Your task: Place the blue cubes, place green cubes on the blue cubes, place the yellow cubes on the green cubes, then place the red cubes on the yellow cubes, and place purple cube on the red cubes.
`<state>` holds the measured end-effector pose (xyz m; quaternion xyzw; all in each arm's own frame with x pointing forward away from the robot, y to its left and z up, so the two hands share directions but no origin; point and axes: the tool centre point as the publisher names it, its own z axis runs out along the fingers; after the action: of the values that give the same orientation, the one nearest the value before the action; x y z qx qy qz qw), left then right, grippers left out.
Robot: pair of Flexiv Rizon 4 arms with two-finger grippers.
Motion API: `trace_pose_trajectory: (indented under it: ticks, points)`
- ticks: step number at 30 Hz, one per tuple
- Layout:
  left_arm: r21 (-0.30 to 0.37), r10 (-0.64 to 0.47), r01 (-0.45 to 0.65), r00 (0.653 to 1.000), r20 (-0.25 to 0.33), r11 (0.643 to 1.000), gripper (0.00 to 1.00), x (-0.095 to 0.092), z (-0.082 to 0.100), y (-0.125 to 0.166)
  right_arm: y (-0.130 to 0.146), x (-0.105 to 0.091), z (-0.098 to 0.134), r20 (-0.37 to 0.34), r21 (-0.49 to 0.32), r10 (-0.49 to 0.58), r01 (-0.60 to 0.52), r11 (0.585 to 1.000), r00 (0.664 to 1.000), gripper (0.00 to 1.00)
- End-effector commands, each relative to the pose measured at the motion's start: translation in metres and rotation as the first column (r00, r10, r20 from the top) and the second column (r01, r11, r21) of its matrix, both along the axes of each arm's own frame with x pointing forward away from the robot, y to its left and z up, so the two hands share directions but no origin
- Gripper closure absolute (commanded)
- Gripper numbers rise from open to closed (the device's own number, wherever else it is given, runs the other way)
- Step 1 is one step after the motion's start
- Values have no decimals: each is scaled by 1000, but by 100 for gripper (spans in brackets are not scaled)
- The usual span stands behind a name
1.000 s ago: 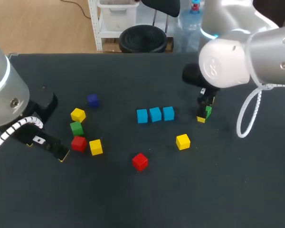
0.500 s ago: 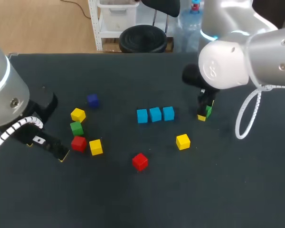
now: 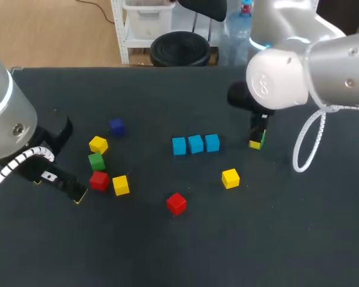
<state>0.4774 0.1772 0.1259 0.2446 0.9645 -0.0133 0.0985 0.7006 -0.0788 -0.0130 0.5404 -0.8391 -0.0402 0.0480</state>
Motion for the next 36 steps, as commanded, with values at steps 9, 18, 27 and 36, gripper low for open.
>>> trace_pose_trajectory:
  ticks: [9,18,27,36]
  points:
    - [-2,-2,2,1000,-1,1000,0,1,0,0,37,3,31,120,12,331,-334,942,936,100]
    - [-2,-2,2,1000,-1,1000,0,1,0,0,57,-15,50,118,79,362,-373,925,924,100]
    - [-2,-2,2,1000,-1,1000,0,1,0,0,57,-15,50,118,79,362,-373,925,924,100]
    - [-2,-2,2,1000,-1,1000,0,1,0,0,93,-14,48,113,40,463,-470,882,879,100]
